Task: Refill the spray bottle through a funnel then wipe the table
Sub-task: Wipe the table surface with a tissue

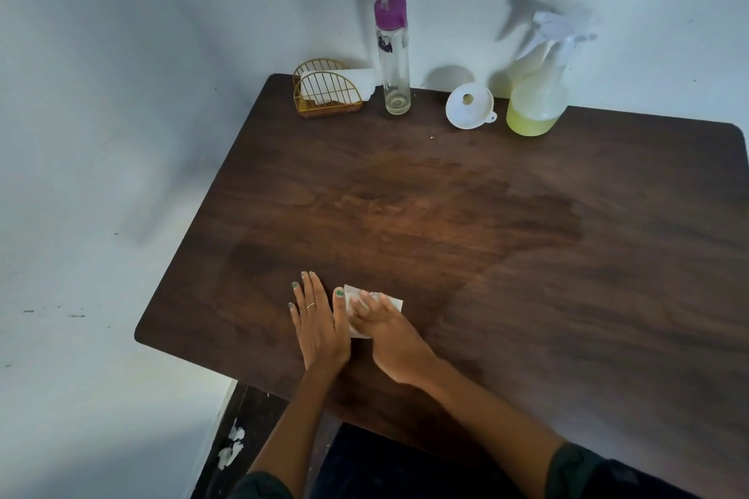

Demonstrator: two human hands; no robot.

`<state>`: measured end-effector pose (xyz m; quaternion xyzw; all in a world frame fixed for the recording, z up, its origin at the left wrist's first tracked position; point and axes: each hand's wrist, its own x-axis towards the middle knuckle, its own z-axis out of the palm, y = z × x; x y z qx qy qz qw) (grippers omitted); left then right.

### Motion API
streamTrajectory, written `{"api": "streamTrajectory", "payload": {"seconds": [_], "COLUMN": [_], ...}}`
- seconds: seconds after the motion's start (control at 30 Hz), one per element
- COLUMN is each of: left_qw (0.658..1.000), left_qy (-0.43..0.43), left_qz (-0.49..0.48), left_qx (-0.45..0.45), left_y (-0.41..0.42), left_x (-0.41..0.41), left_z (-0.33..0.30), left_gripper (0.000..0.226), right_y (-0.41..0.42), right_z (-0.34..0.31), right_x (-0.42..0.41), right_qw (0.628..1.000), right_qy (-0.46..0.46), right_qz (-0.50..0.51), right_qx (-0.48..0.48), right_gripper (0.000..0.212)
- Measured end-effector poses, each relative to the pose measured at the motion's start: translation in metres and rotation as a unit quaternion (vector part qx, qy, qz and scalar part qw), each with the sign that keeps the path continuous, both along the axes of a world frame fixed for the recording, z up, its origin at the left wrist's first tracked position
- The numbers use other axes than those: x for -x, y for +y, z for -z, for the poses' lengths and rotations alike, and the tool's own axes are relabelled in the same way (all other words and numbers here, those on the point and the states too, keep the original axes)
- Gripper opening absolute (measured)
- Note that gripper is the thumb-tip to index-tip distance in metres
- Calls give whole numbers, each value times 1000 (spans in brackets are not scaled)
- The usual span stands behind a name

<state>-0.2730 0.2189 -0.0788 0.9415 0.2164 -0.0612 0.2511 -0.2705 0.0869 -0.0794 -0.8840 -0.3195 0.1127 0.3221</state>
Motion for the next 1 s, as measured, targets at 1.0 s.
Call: {"api": "streamTrajectory", "payload": {"seconds": [1.0], "left_qw": [919], "left_qy": [-80], "left_qz": [3], "left_qx": [387], "left_y": [-67], "left_x": [-11], "left_z": [-76], "left_gripper": [36], "right_y": [-73], "right_z": [-67], "right_x": [-30], "right_qw": [606], "right_qy": [553], "right_qz": [398], "right_qx": [-411], "right_gripper": [8]}}
